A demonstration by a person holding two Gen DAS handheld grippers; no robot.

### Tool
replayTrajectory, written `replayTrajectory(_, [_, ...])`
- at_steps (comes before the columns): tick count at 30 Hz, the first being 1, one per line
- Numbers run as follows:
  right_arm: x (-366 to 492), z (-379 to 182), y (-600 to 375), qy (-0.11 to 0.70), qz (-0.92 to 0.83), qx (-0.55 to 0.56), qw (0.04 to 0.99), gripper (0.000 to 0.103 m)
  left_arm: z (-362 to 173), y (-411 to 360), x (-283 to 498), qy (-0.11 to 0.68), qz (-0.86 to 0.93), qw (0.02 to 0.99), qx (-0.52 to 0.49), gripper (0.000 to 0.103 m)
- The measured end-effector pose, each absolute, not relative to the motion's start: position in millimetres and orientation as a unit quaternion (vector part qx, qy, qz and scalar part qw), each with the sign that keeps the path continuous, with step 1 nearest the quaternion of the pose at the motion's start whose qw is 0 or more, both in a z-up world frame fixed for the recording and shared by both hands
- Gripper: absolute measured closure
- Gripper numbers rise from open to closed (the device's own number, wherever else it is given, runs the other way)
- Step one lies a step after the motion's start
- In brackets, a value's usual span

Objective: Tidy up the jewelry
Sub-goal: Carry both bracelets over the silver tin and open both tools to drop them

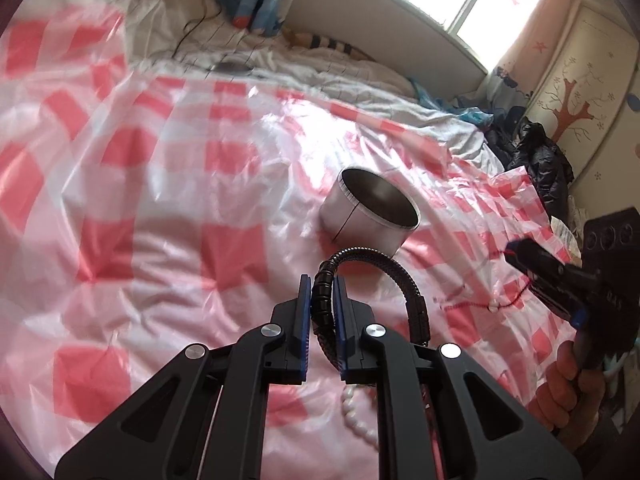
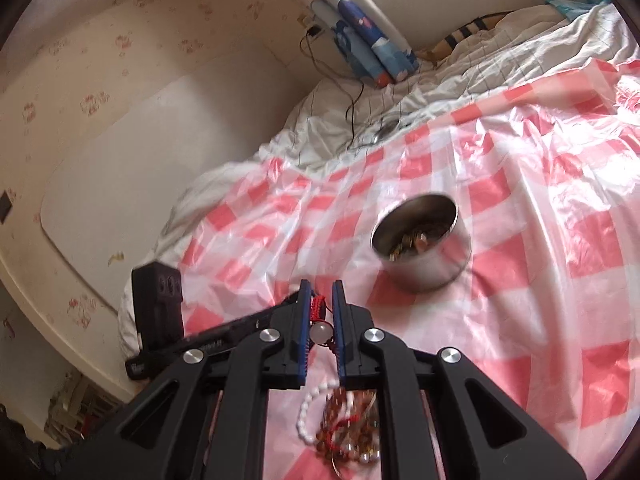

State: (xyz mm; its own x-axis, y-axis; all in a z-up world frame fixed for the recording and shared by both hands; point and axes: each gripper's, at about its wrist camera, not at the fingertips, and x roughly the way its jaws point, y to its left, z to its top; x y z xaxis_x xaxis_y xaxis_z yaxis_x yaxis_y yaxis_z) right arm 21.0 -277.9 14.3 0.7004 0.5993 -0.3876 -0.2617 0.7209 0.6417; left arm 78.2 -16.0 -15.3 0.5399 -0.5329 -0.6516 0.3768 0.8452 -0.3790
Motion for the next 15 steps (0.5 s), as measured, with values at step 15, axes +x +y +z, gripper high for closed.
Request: replayTrajectory(15, [58, 25, -317, 0.240, 0.210, 0.319, 0.892, 0.091, 7, -81, 140, 0.376, -0.278, 0.878, -0.101, 0.093])
